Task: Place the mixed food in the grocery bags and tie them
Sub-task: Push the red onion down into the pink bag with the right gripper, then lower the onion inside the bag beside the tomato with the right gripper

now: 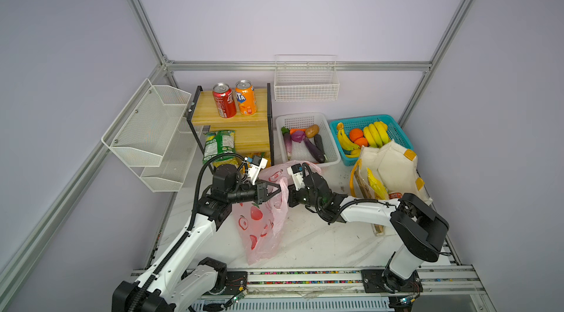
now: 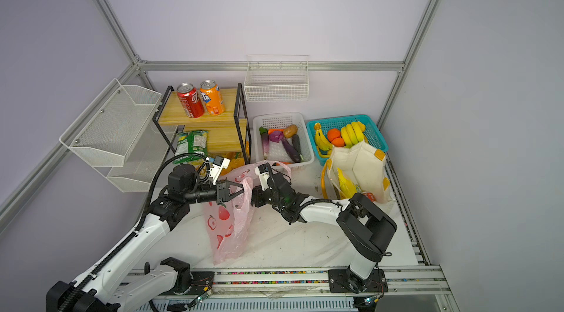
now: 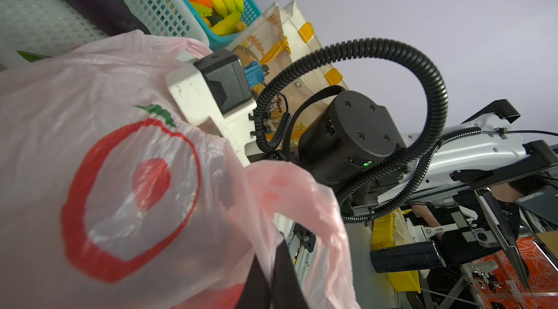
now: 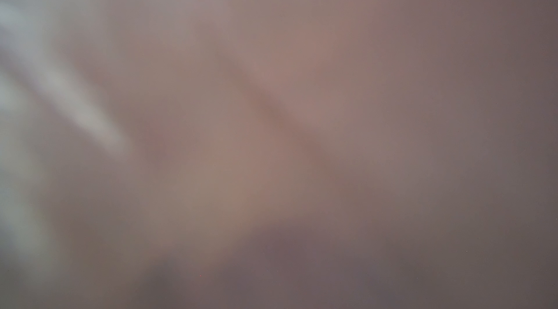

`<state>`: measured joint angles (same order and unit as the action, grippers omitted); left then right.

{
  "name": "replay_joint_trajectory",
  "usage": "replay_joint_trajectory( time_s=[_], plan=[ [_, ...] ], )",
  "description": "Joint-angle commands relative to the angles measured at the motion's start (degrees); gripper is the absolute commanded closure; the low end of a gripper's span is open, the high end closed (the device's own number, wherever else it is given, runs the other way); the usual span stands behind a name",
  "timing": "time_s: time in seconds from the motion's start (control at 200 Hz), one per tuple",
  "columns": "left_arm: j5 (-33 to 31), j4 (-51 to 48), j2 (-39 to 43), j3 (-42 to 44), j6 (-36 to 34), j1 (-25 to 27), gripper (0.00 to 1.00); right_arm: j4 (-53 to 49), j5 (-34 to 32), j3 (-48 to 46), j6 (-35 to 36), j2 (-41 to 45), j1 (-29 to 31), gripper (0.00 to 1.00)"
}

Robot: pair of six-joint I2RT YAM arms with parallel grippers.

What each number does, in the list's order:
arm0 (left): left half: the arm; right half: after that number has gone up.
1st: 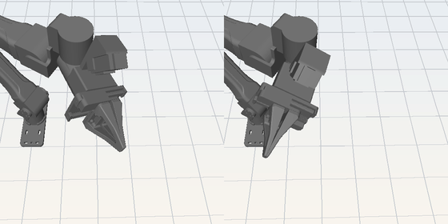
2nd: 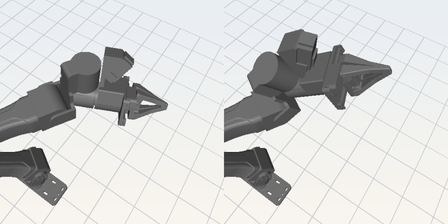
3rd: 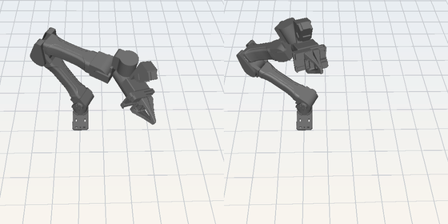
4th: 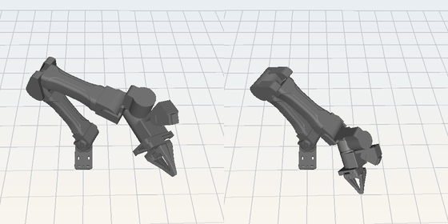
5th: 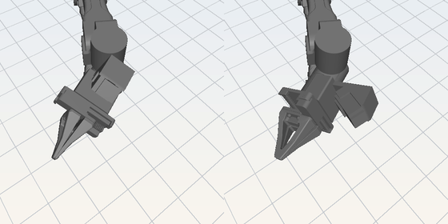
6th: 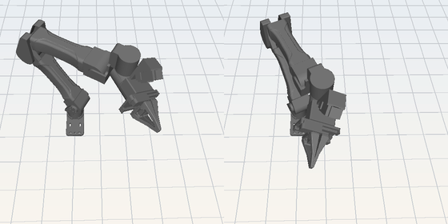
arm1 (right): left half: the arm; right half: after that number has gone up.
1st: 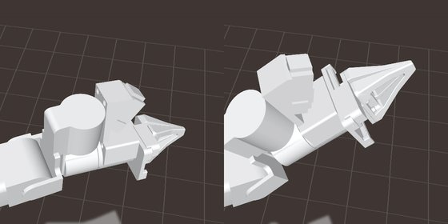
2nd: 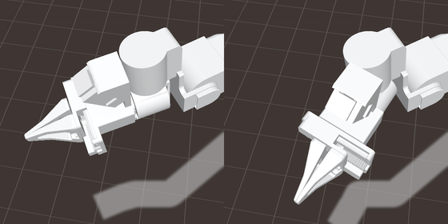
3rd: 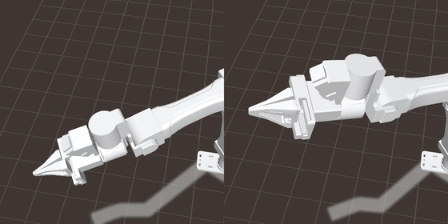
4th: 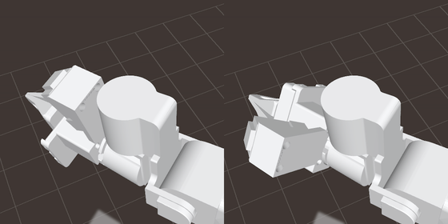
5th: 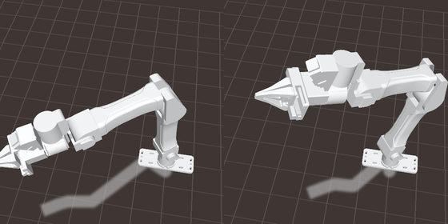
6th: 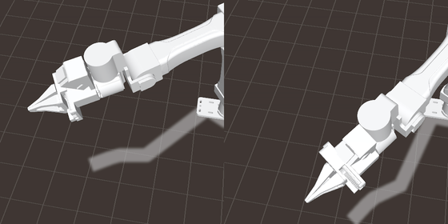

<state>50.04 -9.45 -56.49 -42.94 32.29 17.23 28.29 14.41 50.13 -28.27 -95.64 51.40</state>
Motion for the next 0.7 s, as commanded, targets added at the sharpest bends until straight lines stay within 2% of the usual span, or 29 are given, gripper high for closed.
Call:
replay_joint_trajectory(
  time_s=[0.0,0.39,0.61,0.695],
  plan=[
    [-0.1,1.6,1.5,-4.3,-0.6,-0.9,1.0,-2.2,0.2,0.2,-0.3,3.6,0.1,0.11],
    [0.5,0.8,2.5,-3.9,0.2,-4.6,1.0,-12.0,-3.7,-4.1,3.5,14.4,-0.8,0.13],
    [0.5,1.8,2.7,-3.0,0.8,-4.9,1.0,-16.7,-6.1,-8.4,3.7,19.1,-1.3,0.29],
    [0.5,2.1,2.6,-2.8,0.9,-4.9,1.0,-16.7,-10.1,-9.6,1.8,19.2,-1.3,0.36]
  ],
)
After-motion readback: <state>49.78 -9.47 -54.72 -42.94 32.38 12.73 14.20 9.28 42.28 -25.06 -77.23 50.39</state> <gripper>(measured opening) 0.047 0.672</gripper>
